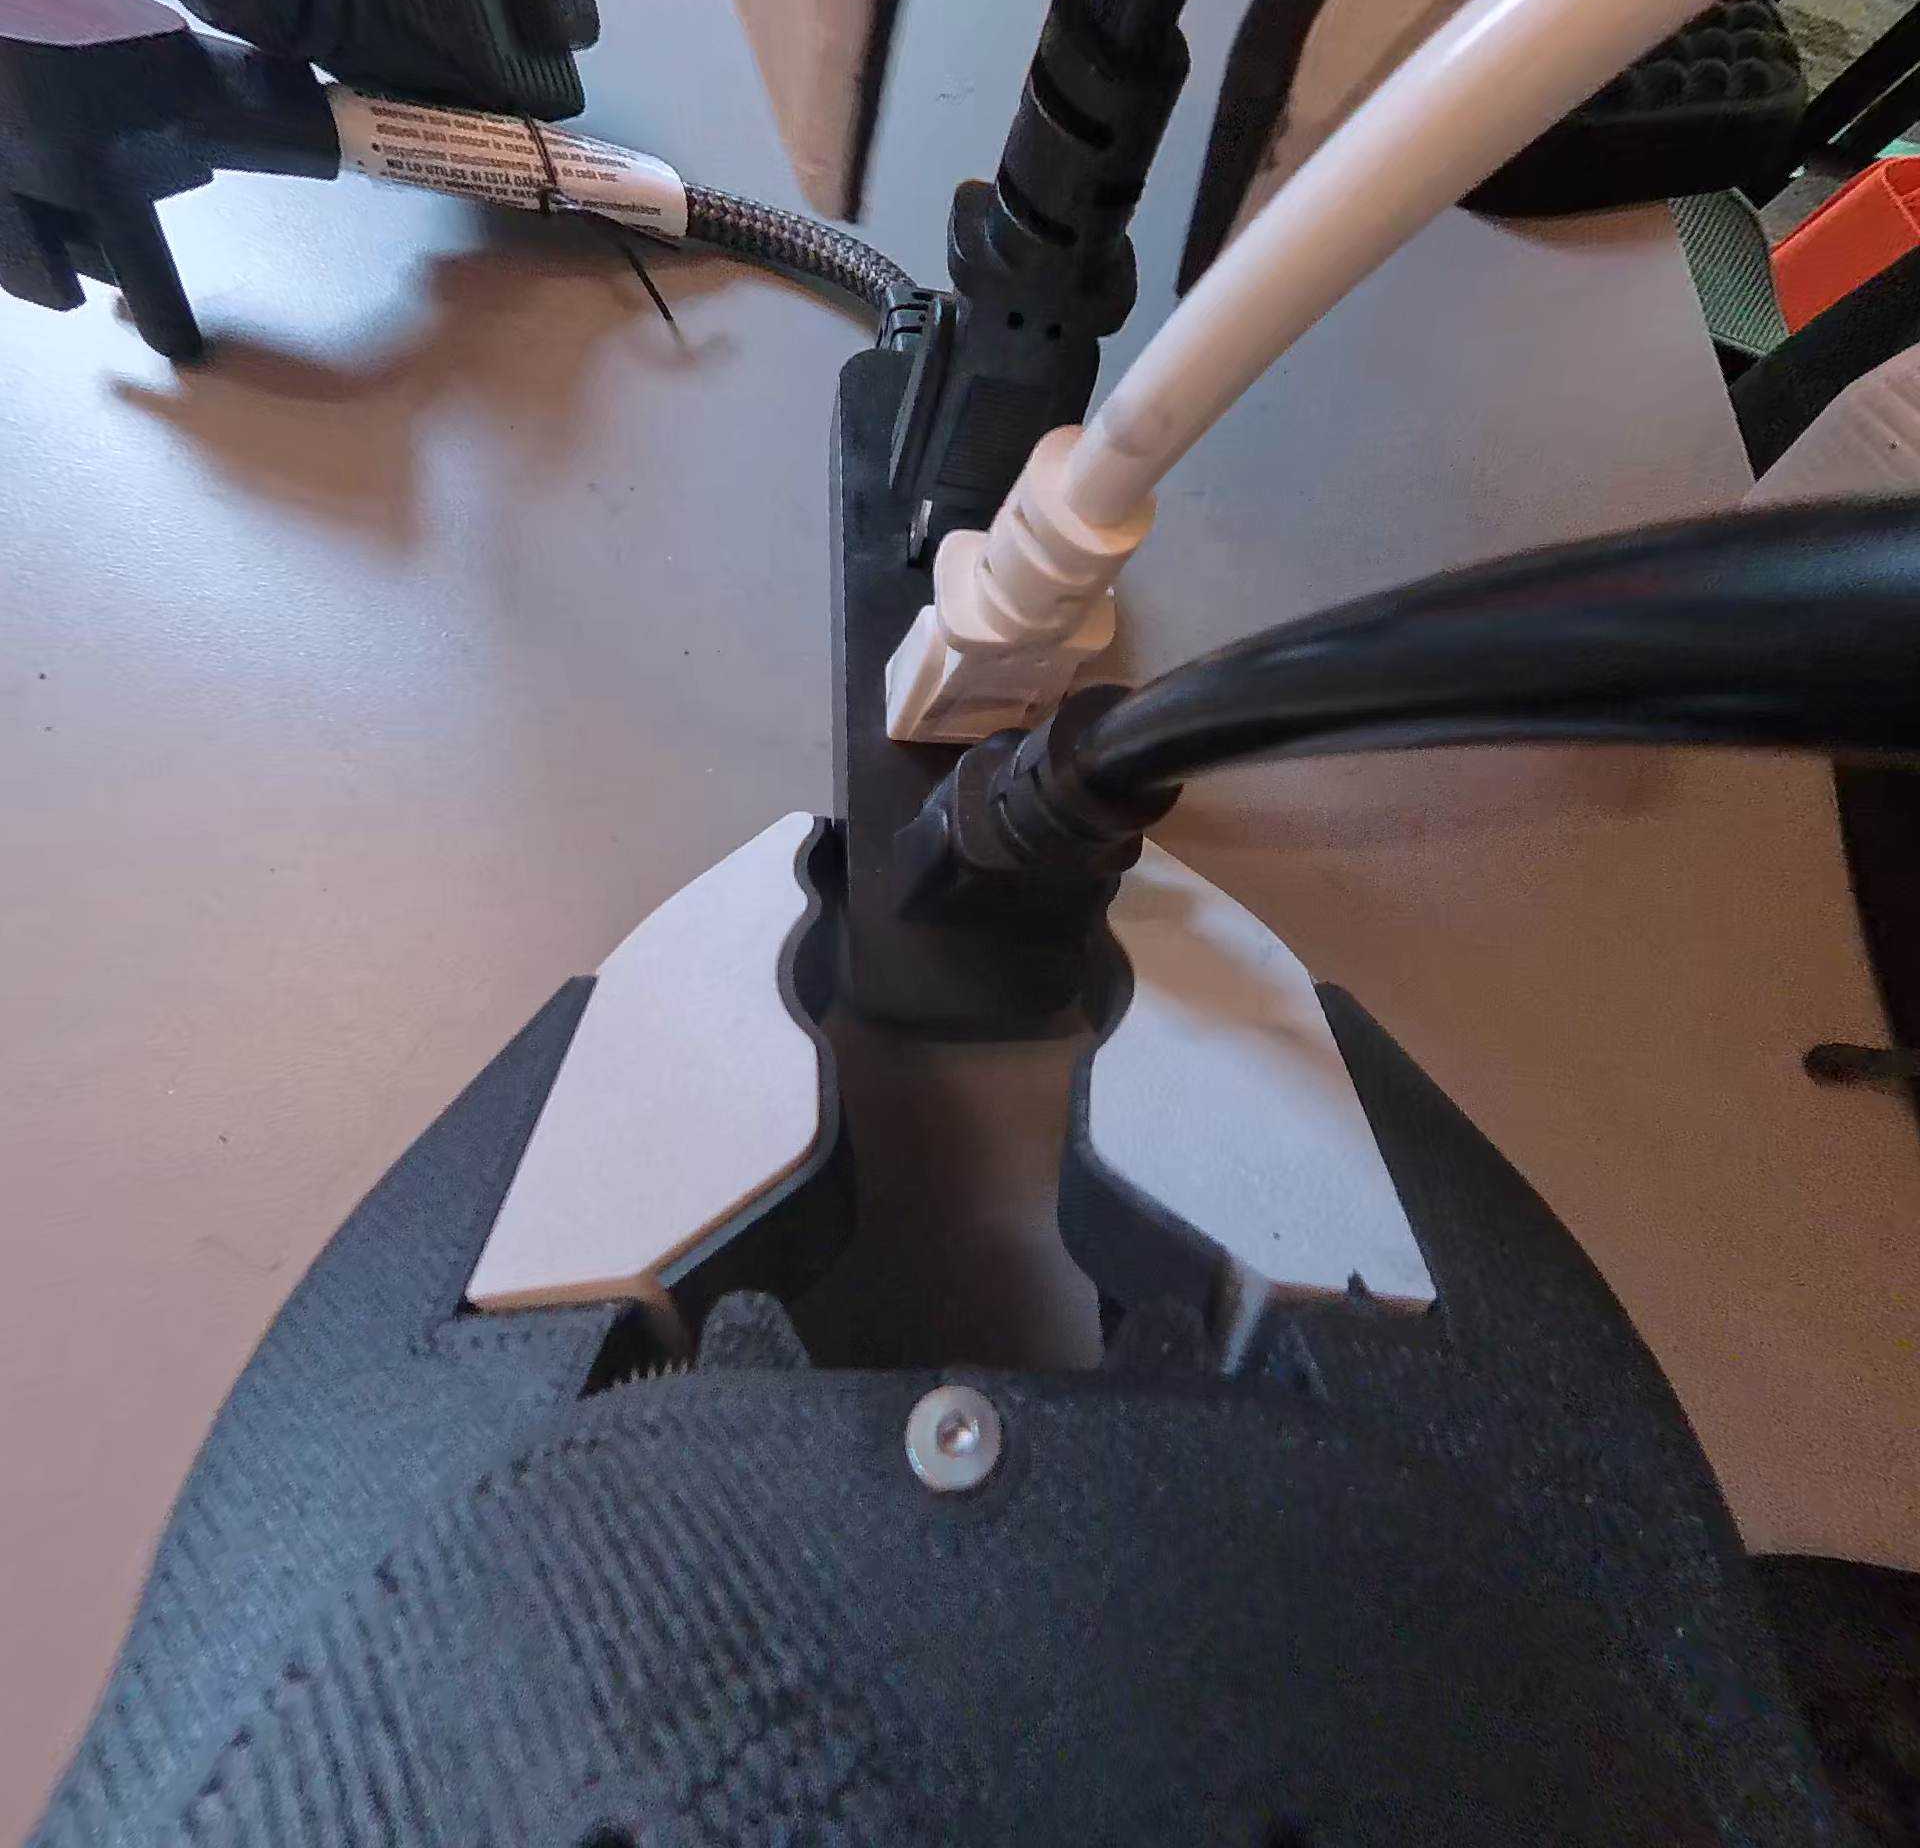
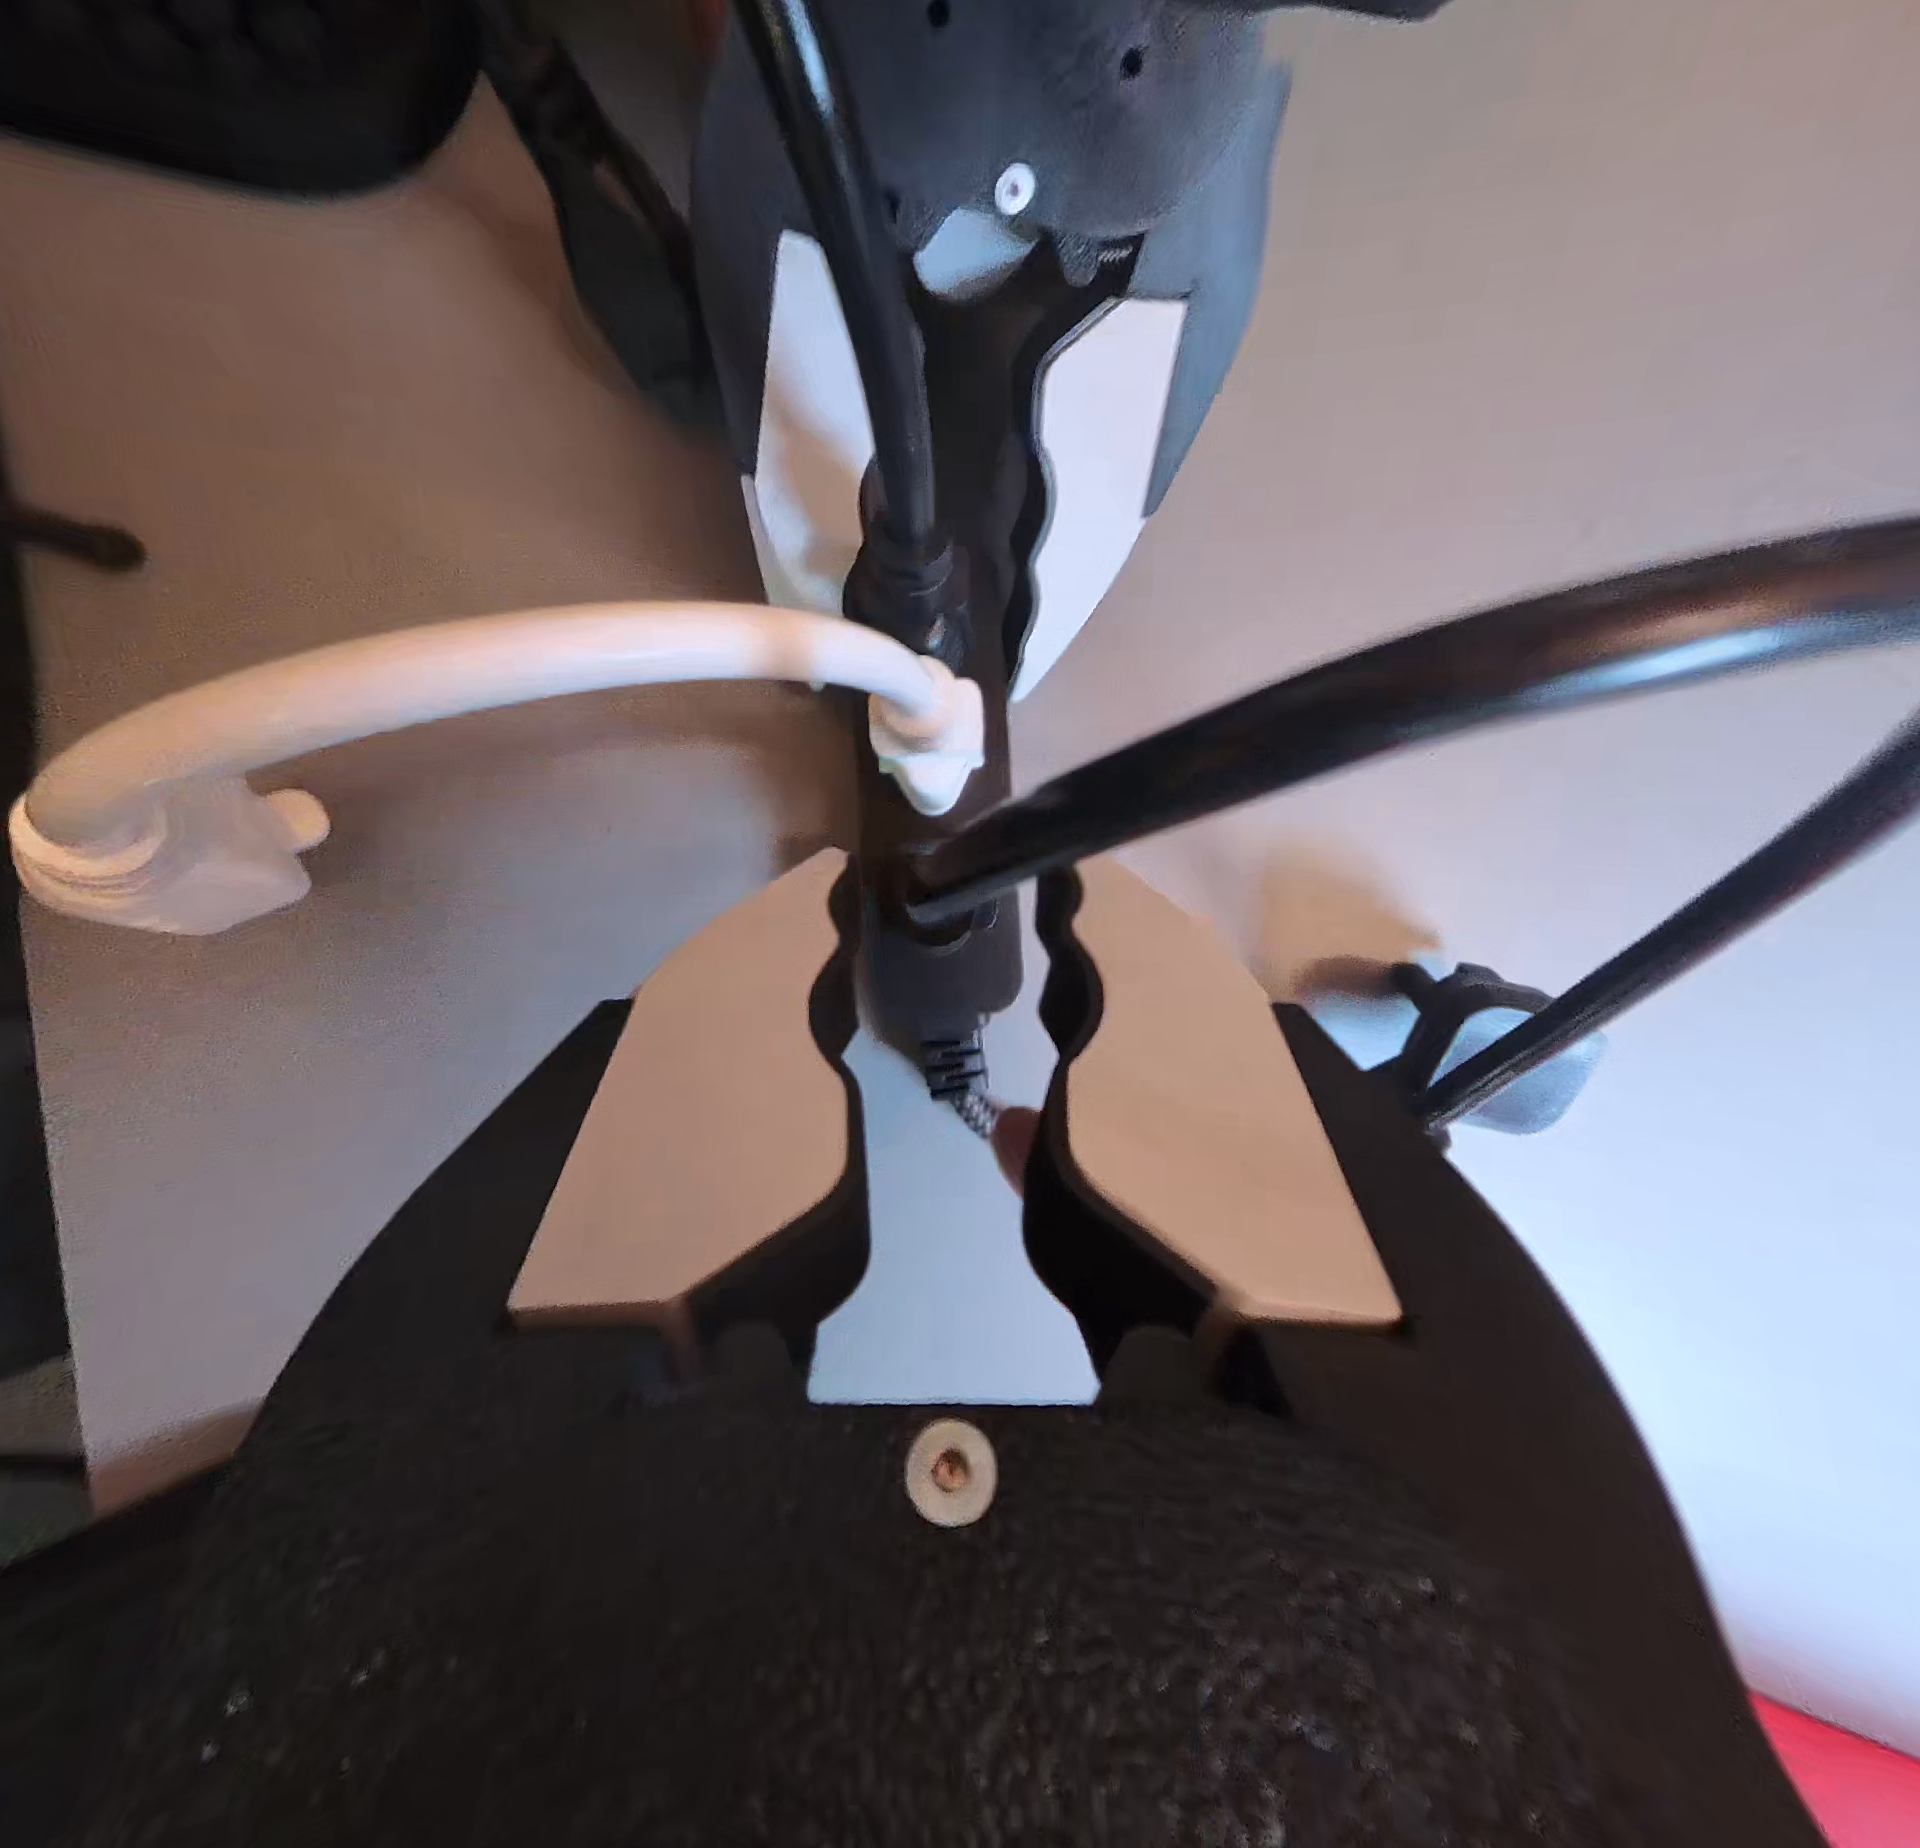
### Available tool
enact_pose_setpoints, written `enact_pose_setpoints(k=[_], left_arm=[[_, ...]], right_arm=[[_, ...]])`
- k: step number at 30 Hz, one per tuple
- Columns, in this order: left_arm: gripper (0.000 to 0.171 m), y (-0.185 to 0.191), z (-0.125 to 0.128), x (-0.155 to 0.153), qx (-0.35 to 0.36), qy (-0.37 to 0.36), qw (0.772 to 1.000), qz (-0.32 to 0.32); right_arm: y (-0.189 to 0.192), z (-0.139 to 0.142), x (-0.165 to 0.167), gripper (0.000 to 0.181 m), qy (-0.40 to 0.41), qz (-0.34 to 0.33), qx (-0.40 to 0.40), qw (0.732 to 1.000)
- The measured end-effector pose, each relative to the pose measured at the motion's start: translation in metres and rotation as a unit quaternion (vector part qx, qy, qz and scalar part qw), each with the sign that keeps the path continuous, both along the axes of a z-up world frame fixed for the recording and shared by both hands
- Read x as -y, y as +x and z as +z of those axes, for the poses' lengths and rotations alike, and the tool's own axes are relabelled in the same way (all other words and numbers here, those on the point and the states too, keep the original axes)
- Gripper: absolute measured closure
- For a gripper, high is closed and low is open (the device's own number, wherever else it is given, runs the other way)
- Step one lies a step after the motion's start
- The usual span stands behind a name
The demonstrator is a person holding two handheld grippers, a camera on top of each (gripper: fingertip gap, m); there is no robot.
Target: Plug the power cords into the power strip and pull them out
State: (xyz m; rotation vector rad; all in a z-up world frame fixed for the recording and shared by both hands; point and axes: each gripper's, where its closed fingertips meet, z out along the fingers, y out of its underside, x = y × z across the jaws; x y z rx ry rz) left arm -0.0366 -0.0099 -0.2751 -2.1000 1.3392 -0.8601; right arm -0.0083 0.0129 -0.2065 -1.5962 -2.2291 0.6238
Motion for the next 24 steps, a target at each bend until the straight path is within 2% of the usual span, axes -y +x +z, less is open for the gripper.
enact_pose_setpoints(k=[3,10,13,15,24], left_arm=[[0.125,-0.001,0.000,0.001,0.000,0.000,1.000,0.000],[0.125,-0.001,0.000,0.001,-0.002,0.002,1.000,0.002],[0.126,-0.001,0.000,0.001,-0.005,0.004,1.000,0.001],[0.126,-0.001,0.000,0.001,-0.008,0.007,1.000,0.000],[0.125,-0.001,0.000,0.002,-0.006,0.009,1.000,0.002]], right_arm=[[-0.001,0.000,0.004,0.163,0.002,0.008,0.030,1.000],[0.001,-0.004,0.004,0.163,0.023,0.032,0.105,0.994],[-0.005,-0.007,0.005,0.168,0.013,0.032,0.105,0.994],[-0.002,-0.010,0.004,0.161,0.008,0.031,0.116,0.993],[0.002,-0.010,0.005,0.162,-0.002,0.005,0.090,0.996]])
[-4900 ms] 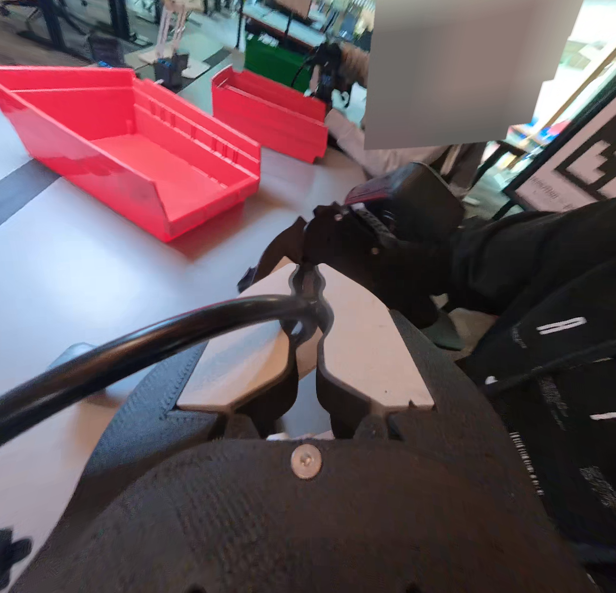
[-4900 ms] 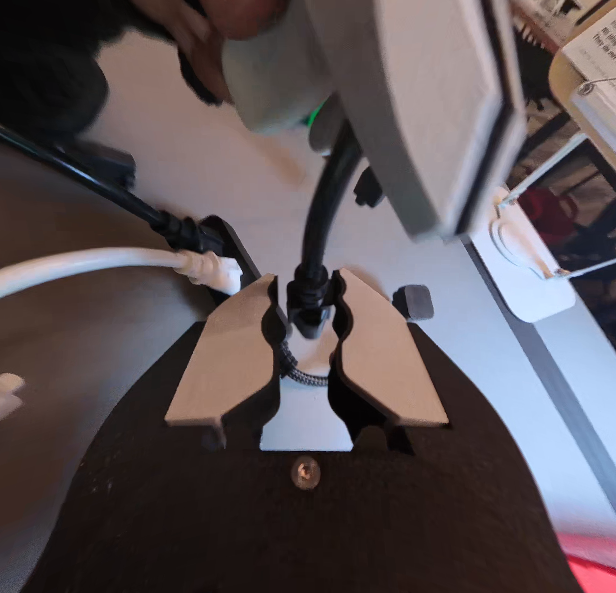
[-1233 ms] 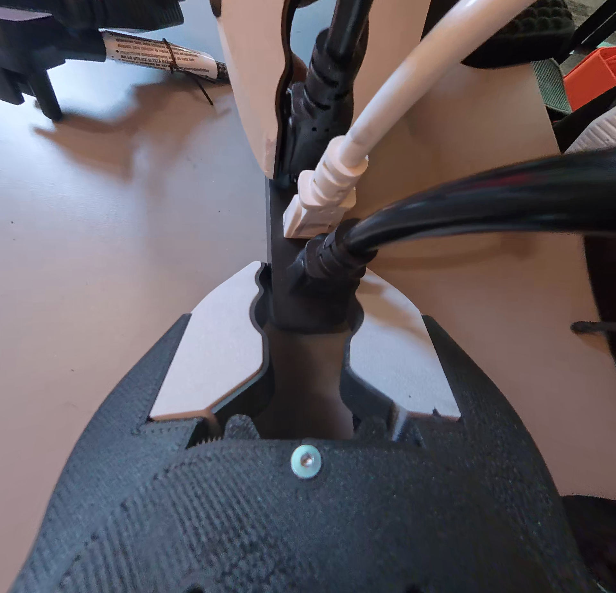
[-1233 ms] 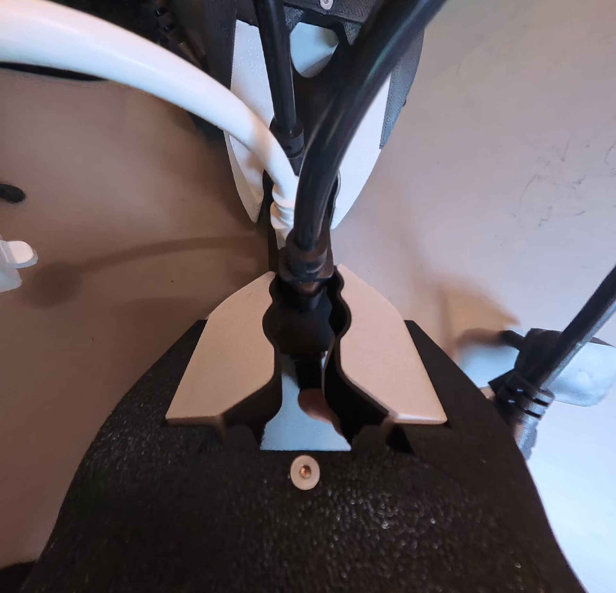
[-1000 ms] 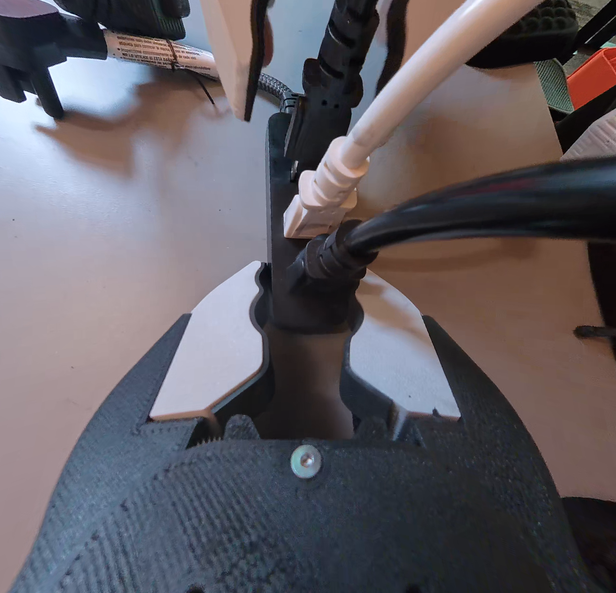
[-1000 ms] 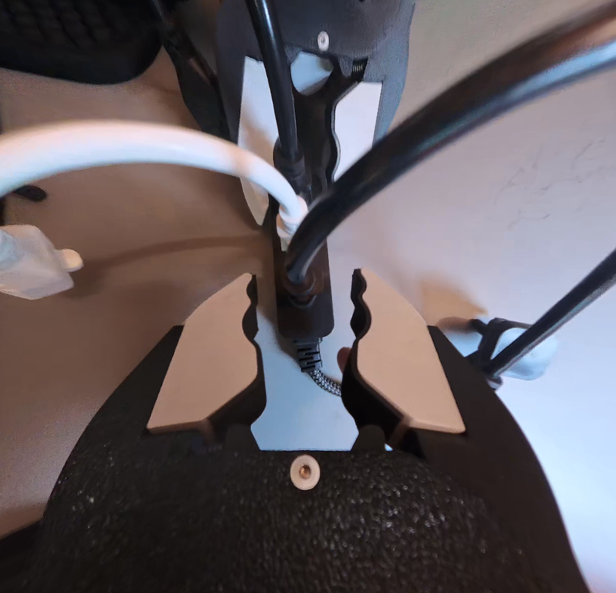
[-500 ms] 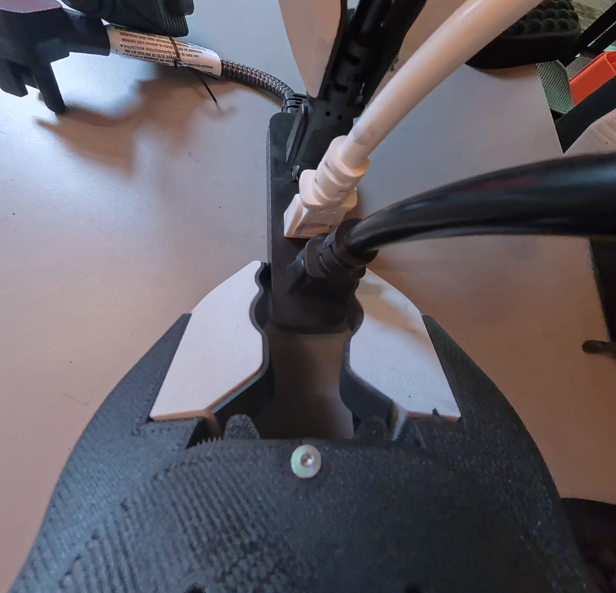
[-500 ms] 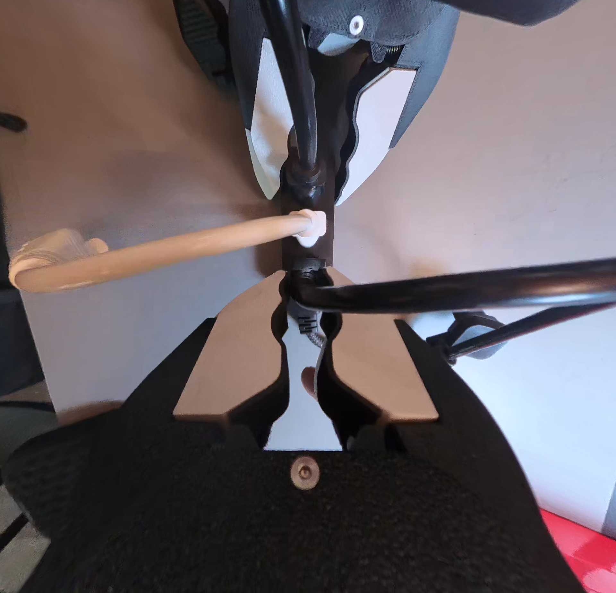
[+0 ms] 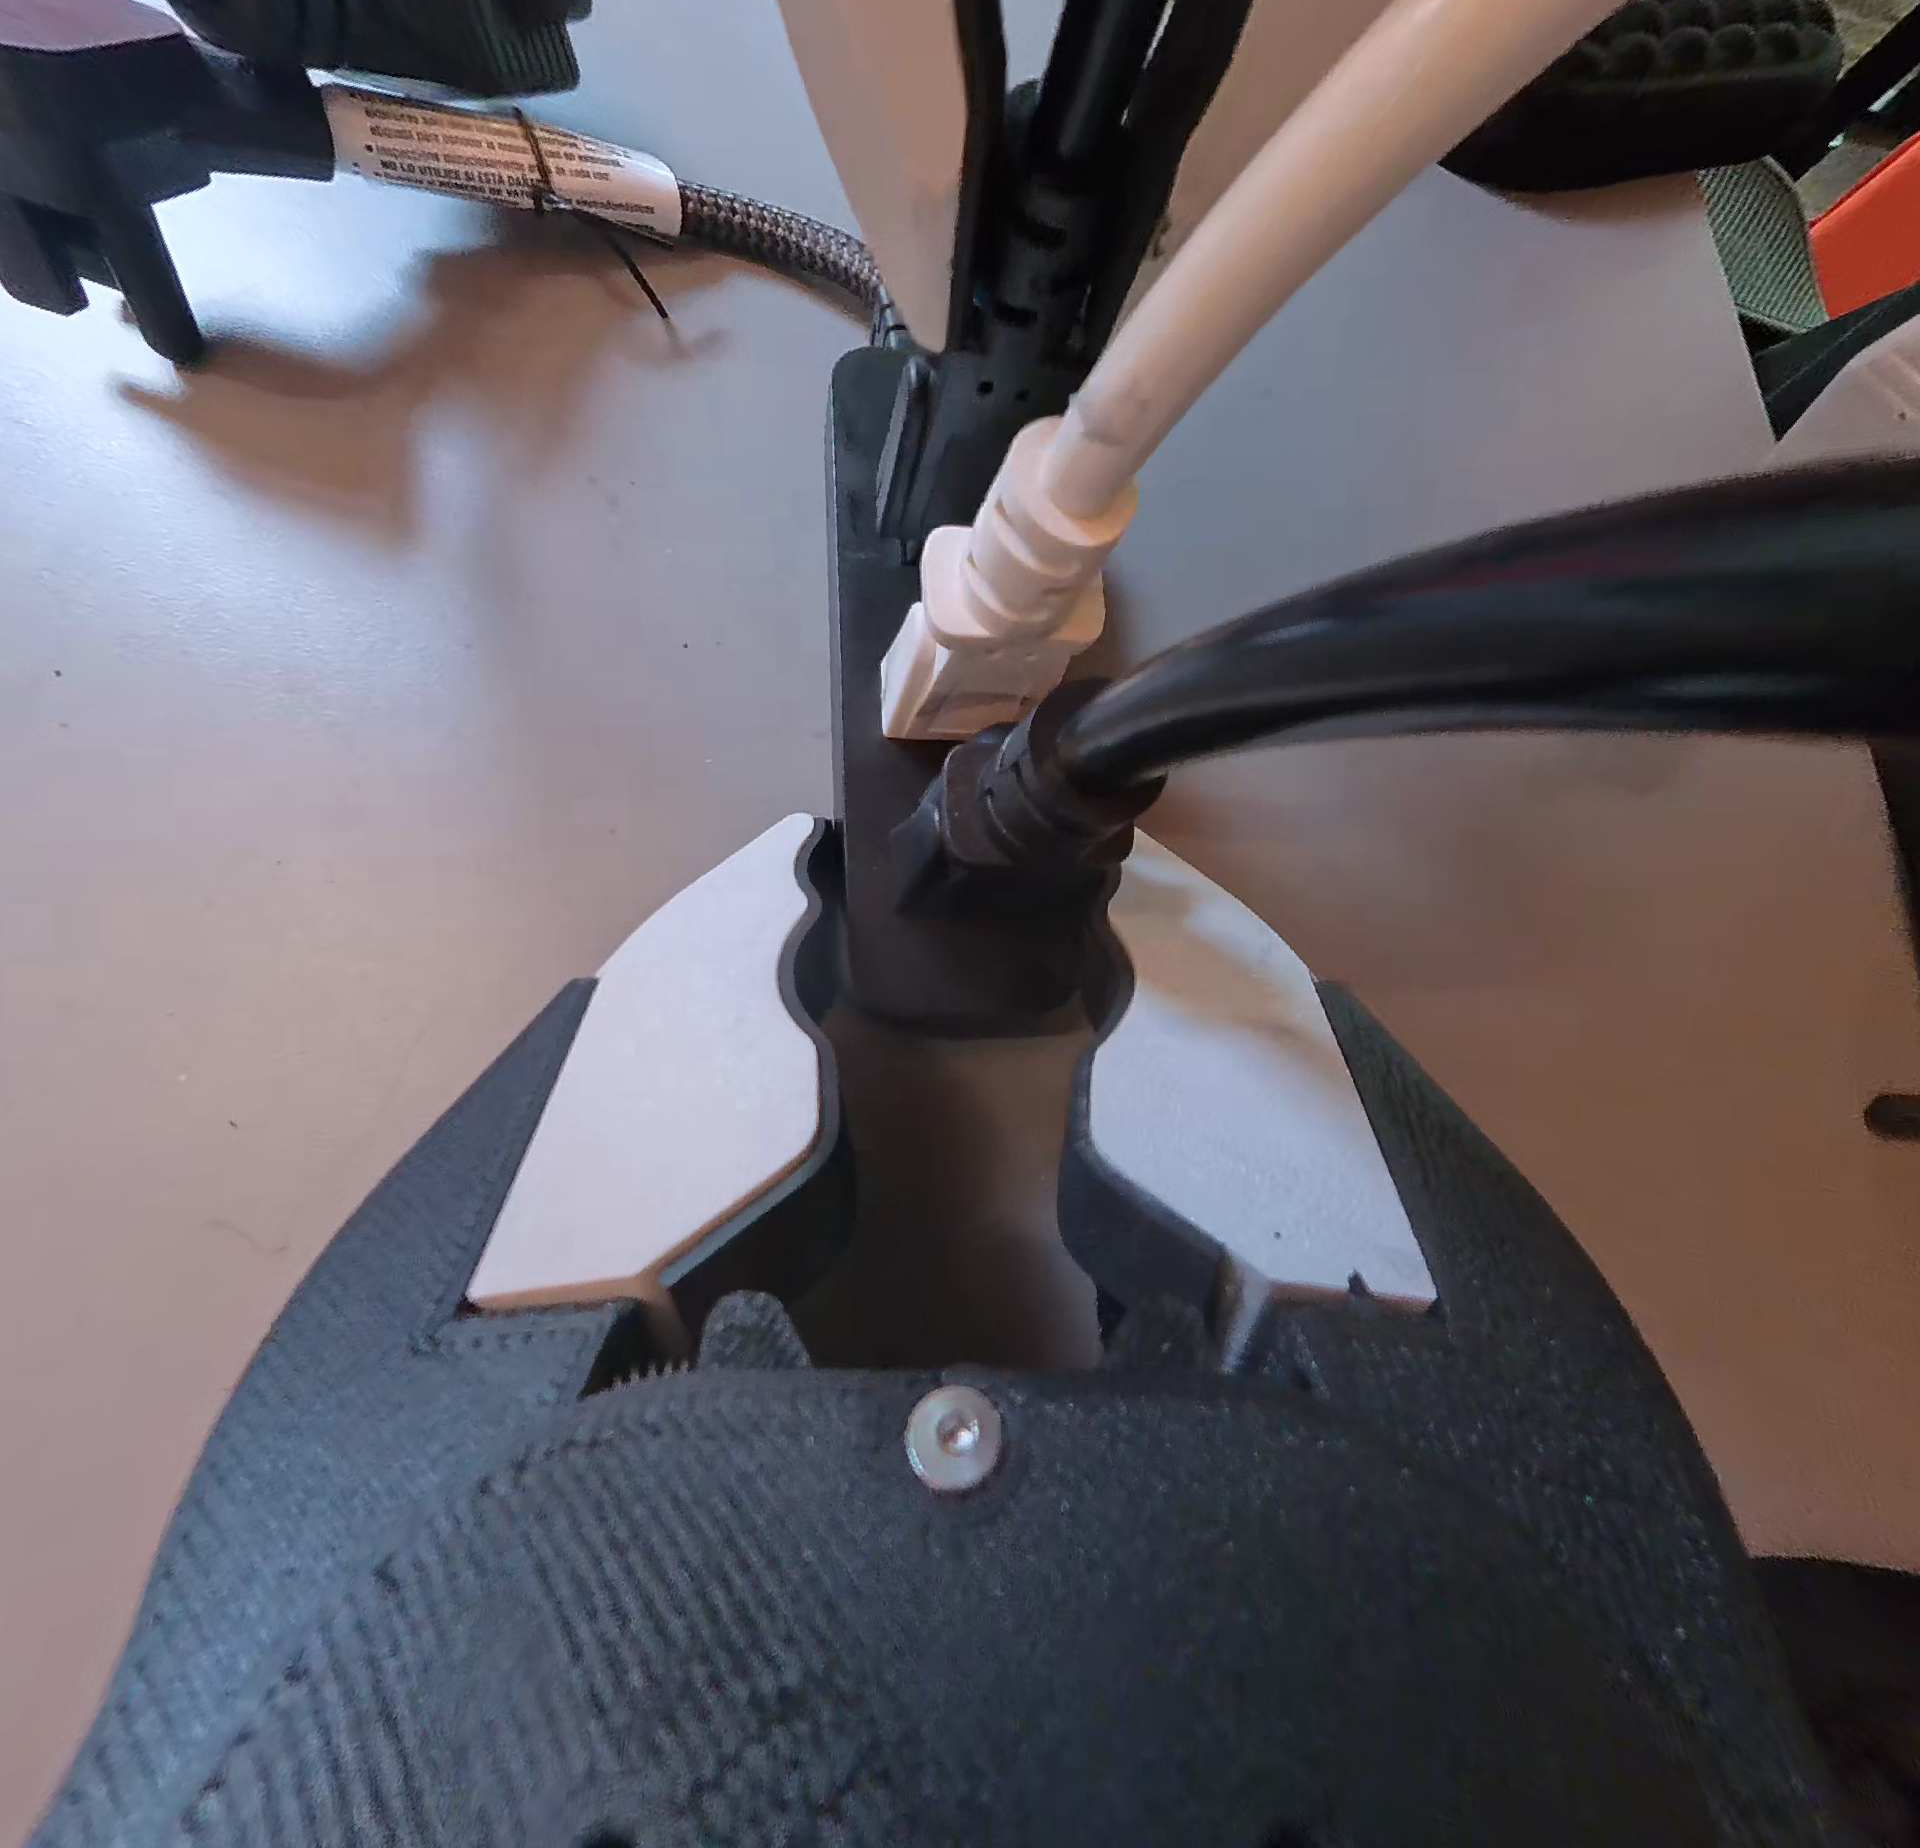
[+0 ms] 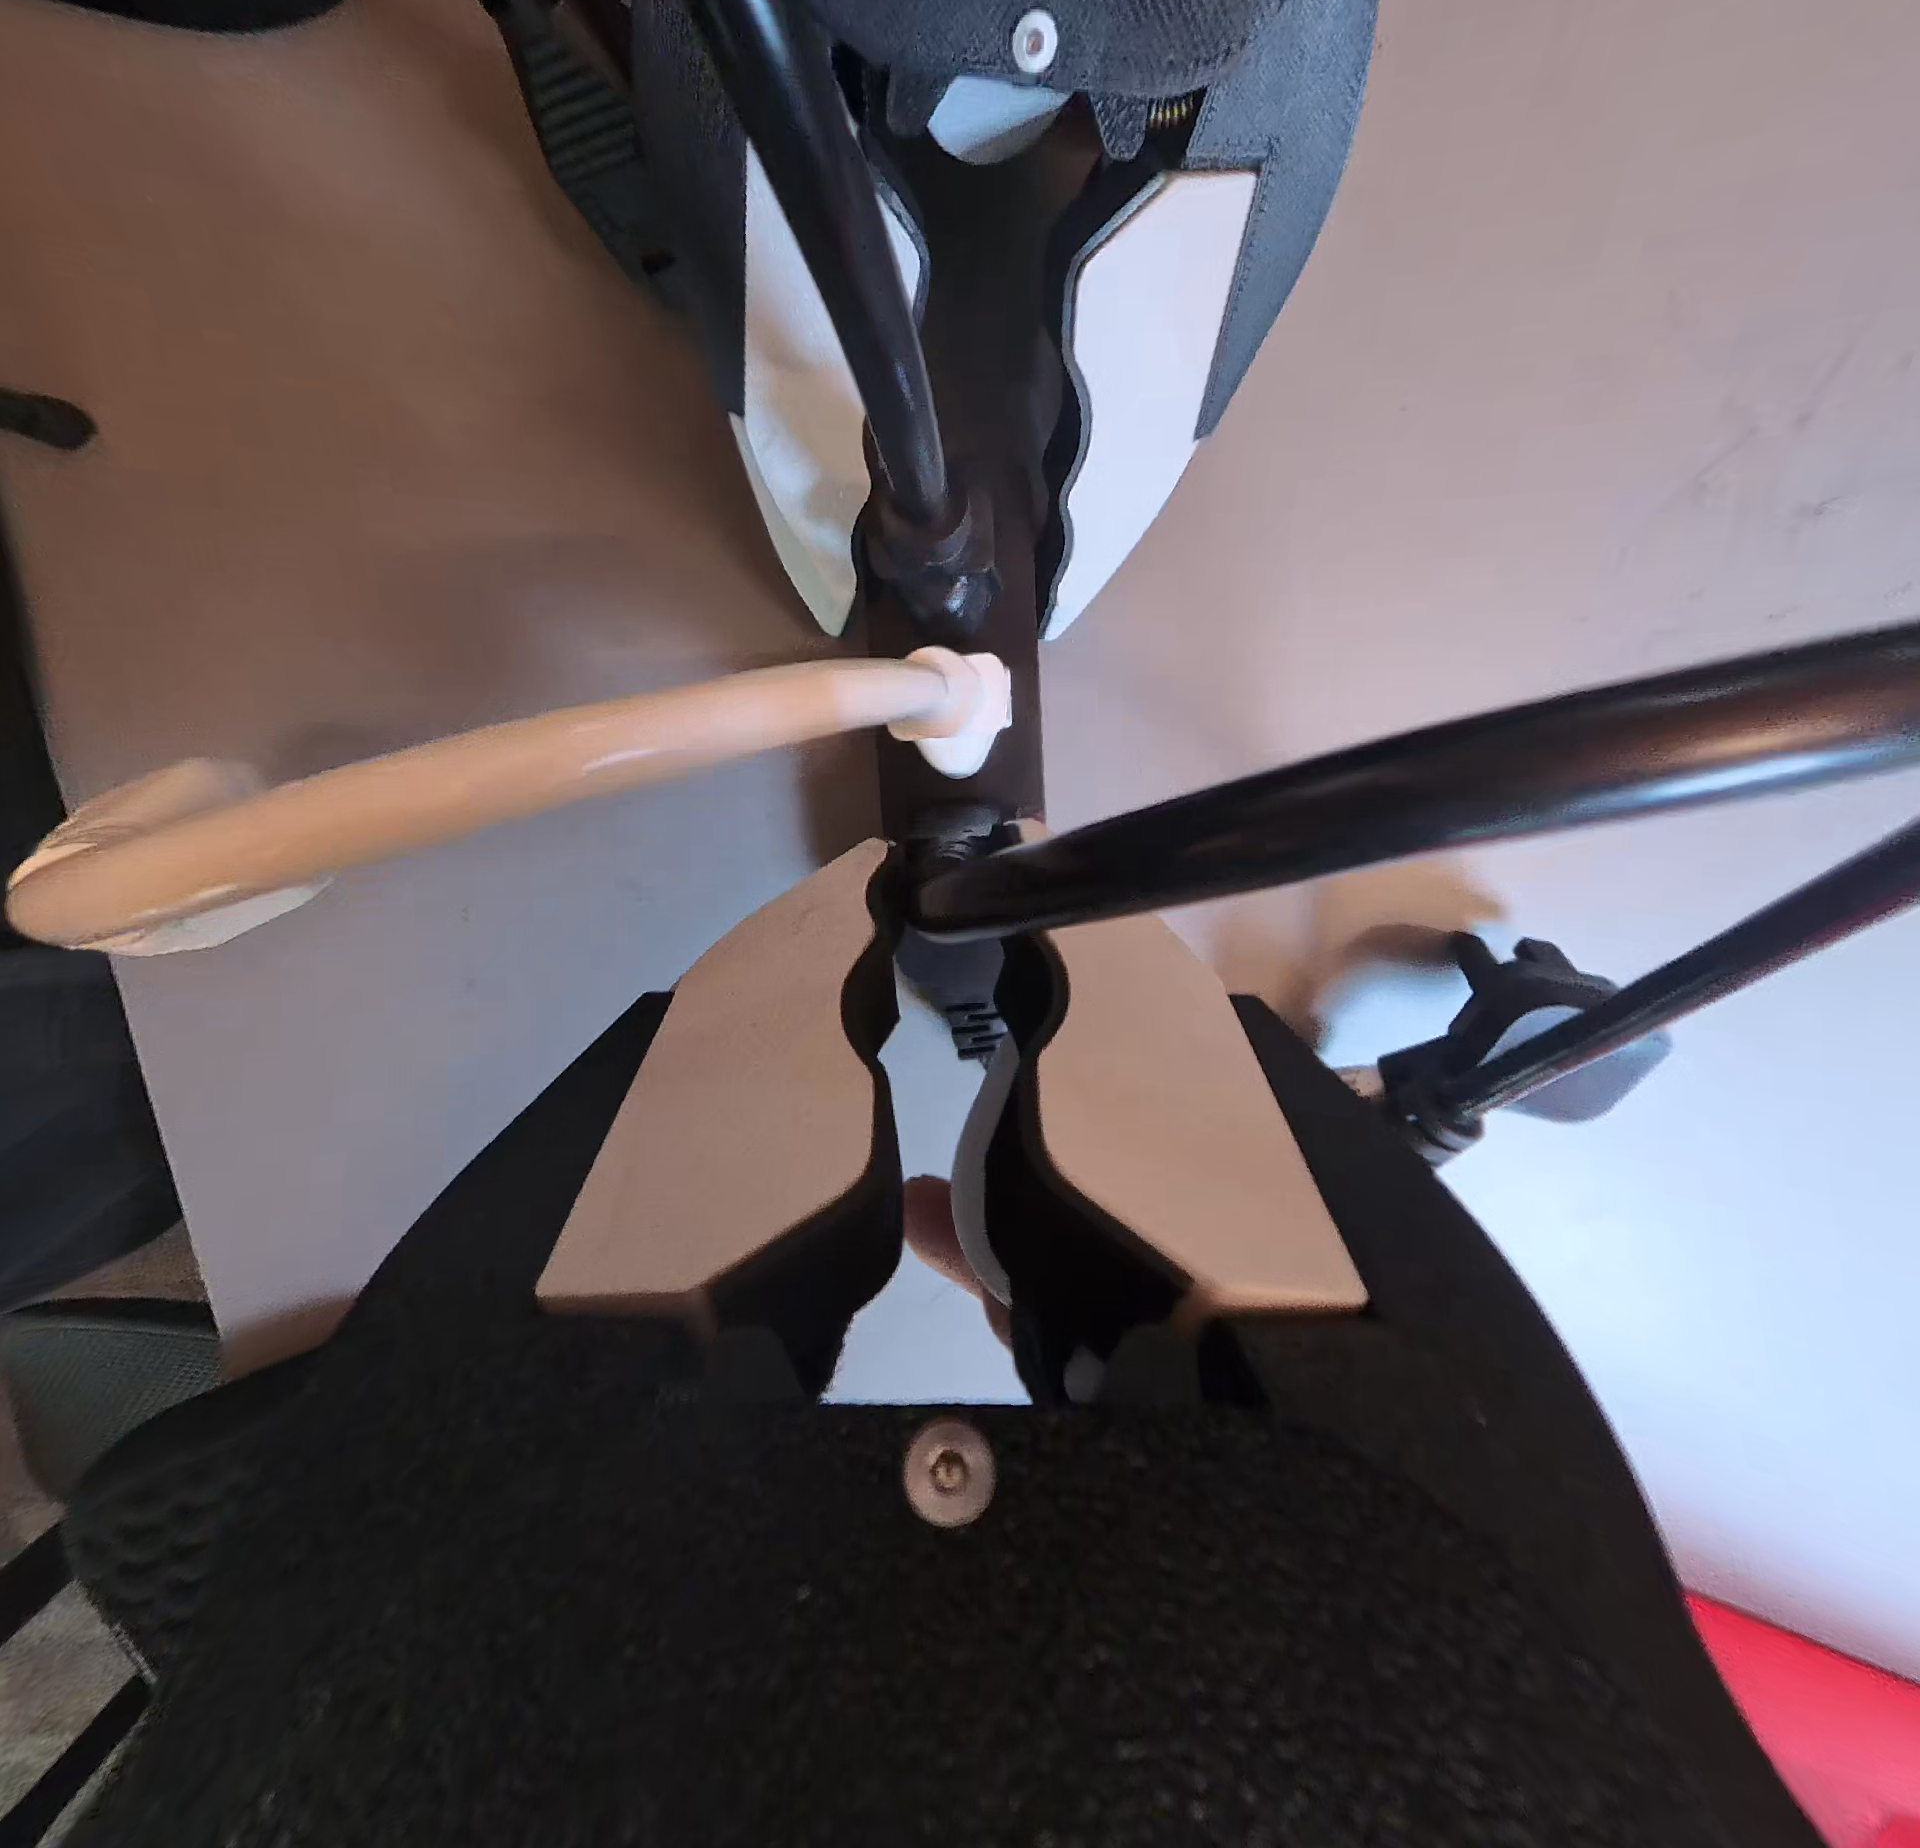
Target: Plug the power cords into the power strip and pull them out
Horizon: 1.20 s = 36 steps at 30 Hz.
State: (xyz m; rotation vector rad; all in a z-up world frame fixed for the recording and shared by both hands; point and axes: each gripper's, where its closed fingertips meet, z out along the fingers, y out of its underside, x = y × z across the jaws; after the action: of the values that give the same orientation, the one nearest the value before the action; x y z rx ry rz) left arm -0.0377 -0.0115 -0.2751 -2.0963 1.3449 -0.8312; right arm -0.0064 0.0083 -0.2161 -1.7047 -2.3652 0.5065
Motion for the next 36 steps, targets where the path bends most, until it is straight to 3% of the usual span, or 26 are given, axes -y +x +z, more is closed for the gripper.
enact_pose_setpoints(k=[26,29,36], left_arm=[[0.125,0.000,0.000,-0.001,0.003,0.004,1.000,0.005],[0.126,0.001,0.000,0.000,0.004,0.007,1.000,0.008],[0.125,0.001,0.000,0.000,0.004,0.011,1.000,0.003]], right_arm=[[-0.005,-0.003,0.004,0.162,-0.023,-0.011,-0.024,0.999],[-0.006,-0.022,0.008,0.166,-0.008,0.009,0.002,1.000],[-0.010,-0.017,0.008,0.166,-0.023,-0.001,-0.023,0.999]])
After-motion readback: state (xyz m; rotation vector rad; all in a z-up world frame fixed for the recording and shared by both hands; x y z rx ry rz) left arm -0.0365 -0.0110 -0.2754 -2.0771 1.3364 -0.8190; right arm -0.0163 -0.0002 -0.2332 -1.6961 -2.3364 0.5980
